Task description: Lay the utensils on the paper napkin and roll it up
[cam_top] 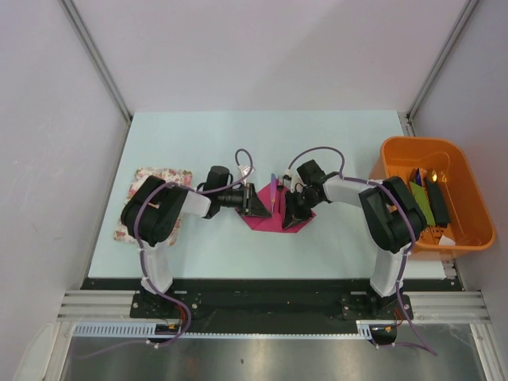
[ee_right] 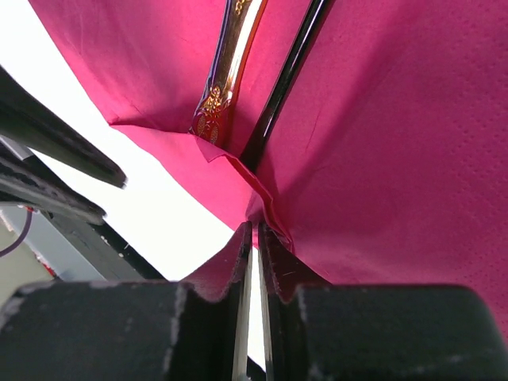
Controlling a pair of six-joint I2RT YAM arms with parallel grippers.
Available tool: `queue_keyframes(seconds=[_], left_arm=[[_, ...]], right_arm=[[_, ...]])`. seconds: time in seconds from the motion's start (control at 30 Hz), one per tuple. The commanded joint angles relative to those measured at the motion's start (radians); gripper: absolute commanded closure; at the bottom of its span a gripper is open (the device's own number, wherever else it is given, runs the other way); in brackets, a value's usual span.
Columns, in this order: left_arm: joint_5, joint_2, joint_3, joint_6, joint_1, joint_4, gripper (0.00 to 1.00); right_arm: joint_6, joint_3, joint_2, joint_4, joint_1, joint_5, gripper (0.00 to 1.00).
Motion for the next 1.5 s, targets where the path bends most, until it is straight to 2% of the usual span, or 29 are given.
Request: queue_keyframes(seconds=[0.0,0.23,0.43,0.87,1.47], left_arm=[[0.042,0.064,0.018,-0.149,-0.026,0.253,0.78],[0.004,0.142,0.027,-0.252,-0.040,0.368,0.78],[-0.024,0.184,0.044,-0.251,-0.040,0.354,0.79],[-0.013,0.236,0.048,-0.353,-0.049,0.486,0.81],[-0.030,0.303,0.079,-0.372,-0.058,0.462,0.83]], right_arm=[[-0.022,0.032,0.039,0.005,-0.006,0.029,0.88],[-0.031,0.057,0.056,-0.006,-0.006,0.041,0.87],[-0.038,0.065,0.060,-0.020,-0.007,0.046,0.87],[-0.033,0.077,0.066,-0.026,-0.012,0.047,0.87],[-0.028,0.088,0.028,-0.052,-0.021,0.043,0.85]])
